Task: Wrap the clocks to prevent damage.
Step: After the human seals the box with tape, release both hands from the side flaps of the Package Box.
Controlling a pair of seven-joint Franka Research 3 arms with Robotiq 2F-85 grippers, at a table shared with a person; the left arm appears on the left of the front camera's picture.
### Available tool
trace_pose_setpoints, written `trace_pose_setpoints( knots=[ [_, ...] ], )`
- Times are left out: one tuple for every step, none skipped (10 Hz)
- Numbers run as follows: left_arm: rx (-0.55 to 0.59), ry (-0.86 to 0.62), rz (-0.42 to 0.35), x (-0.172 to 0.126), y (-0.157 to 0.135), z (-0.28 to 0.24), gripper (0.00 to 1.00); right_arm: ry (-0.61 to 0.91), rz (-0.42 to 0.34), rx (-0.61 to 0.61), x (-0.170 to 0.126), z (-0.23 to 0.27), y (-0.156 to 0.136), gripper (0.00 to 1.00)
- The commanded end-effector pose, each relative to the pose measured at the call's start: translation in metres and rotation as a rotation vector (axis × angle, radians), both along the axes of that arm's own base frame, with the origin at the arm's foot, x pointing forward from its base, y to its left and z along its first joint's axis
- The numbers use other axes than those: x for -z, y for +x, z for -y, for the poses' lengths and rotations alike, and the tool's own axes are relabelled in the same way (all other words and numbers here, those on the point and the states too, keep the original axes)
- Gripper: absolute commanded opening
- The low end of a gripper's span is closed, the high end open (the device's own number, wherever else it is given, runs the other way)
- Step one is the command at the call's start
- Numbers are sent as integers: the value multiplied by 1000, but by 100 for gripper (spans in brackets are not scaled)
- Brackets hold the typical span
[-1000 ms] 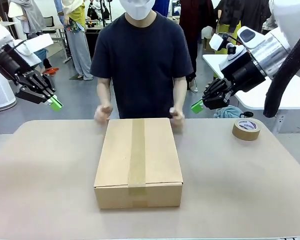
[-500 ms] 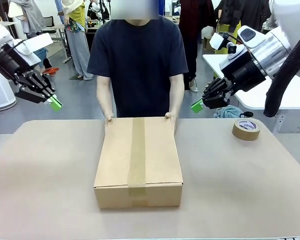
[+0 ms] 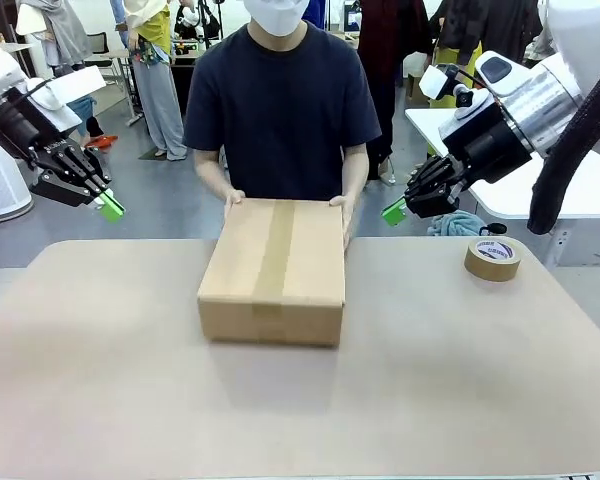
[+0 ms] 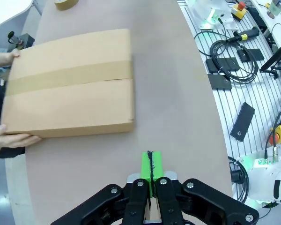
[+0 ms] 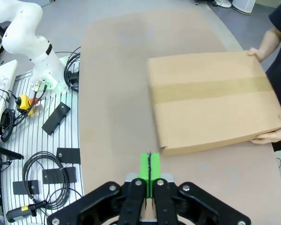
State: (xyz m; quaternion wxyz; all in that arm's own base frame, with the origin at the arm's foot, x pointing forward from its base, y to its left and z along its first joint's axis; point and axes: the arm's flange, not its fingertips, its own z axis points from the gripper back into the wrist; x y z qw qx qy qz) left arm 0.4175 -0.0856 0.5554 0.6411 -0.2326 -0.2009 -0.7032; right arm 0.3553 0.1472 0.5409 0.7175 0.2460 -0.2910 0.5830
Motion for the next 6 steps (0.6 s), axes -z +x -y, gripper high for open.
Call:
trace_pose_setpoints(
  knots=[
    [-11, -9, 1, -3, -6, -1, 59, -41, 18, -9, 2, -1, -9, 58],
    [3, -20, 6, -13, -1, -4, 59, -31, 17, 10, 2, -4, -6, 65],
    [-11, -24, 11, -15, -8, -5, 100, -40, -8, -5, 6, -5, -6, 100],
    [-34, -21, 11, -16, -15, -5, 62, -55, -13, -19, 8, -5, -9, 100],
    [-26, -18, 11, -22, -10, -7, 100, -52, -5, -23, 7, -7, -7, 100],
    [-25, -19, 4, -22, -11, -7, 100, -64, -14, -21, 9, -9, -6, 93]
  ],
)
